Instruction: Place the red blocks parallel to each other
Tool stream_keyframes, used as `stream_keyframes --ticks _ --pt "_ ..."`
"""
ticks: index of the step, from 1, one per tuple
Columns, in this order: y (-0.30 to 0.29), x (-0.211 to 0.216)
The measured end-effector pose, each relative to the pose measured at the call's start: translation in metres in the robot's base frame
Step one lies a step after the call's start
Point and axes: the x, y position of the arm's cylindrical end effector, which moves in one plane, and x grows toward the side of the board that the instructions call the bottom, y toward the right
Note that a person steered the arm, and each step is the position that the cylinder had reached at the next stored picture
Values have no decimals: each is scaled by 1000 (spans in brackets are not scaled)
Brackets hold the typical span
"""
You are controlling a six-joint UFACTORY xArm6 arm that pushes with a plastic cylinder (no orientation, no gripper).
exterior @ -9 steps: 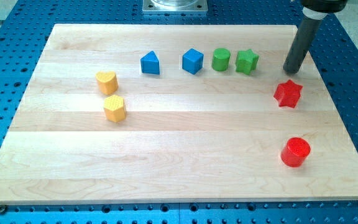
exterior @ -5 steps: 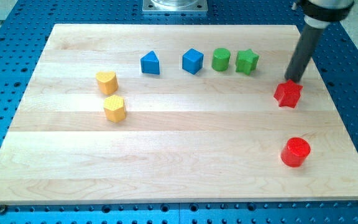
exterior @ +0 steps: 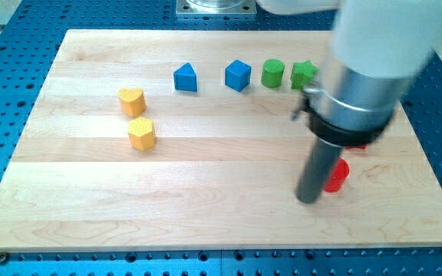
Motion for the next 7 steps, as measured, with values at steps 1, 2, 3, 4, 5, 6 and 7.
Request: stream_keyframes --ticks 1,2,3,4,5,6,7 --pt "42 -48" --pt "3 15" --pt "54 66" --pt "61 19" --pt "32 -5" --pt "31 -42" --pt "33 -53"
